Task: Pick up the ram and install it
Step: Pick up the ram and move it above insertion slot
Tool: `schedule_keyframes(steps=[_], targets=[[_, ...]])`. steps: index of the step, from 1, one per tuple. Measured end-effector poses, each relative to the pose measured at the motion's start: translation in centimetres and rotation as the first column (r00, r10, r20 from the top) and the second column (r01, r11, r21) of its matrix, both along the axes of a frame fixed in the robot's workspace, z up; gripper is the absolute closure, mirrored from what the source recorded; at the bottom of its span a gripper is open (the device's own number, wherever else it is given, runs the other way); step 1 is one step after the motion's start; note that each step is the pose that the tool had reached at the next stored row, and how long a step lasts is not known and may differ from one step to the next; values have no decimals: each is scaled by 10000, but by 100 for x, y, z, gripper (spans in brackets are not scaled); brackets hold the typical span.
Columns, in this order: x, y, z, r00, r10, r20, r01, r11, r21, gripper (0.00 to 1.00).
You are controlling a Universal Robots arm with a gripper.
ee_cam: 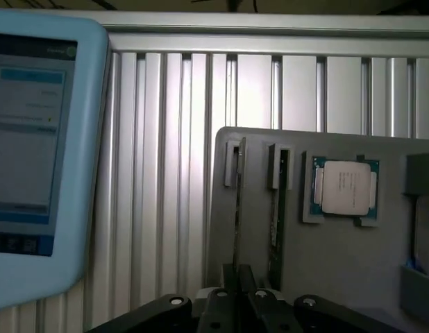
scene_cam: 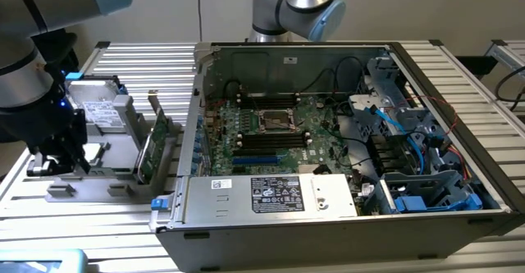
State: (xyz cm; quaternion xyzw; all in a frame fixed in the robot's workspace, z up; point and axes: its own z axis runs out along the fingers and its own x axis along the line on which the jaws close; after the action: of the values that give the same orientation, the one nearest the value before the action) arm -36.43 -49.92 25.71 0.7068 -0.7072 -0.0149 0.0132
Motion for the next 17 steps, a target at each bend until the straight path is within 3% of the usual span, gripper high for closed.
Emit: schedule_keyframes(steps=[9, 17], targets=[[11, -1, 409, 10000, 3, 1, -3, 10000, 0, 87], [223, -8, 775, 10000, 1, -4, -1, 10000, -1, 87]])
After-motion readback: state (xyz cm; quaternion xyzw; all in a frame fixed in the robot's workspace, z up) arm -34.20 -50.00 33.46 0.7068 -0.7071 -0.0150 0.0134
